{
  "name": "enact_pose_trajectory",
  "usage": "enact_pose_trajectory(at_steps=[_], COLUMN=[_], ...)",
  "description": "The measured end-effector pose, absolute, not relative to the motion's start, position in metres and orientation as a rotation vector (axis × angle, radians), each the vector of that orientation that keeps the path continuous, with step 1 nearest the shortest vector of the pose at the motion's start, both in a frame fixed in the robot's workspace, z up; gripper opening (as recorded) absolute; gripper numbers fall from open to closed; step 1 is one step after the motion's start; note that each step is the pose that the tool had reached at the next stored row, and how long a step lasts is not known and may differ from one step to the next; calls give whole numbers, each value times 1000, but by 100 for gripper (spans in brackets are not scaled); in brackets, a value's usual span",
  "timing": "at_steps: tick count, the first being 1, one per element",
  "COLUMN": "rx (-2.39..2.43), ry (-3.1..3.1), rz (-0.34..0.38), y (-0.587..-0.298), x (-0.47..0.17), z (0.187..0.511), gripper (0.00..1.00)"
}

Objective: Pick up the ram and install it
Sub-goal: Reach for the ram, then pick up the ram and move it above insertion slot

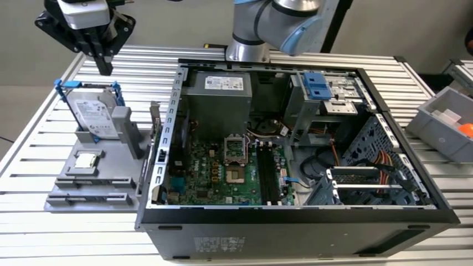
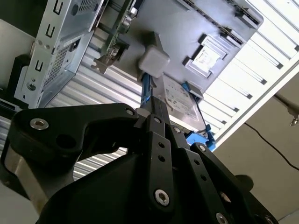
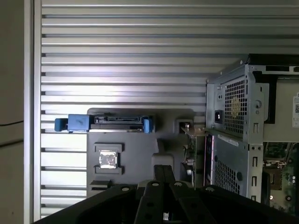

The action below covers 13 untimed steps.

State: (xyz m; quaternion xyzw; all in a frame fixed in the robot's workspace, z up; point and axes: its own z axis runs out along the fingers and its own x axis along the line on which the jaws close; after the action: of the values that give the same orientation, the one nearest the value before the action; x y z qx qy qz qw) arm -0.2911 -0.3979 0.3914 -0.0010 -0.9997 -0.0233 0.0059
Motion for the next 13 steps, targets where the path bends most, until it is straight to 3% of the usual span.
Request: enact_pose_trajectory(at_steps=[13], rx=[32], ry=[-3128], rz=[-73], y=[-398], x=[-312], z=[391], gripper=[0])
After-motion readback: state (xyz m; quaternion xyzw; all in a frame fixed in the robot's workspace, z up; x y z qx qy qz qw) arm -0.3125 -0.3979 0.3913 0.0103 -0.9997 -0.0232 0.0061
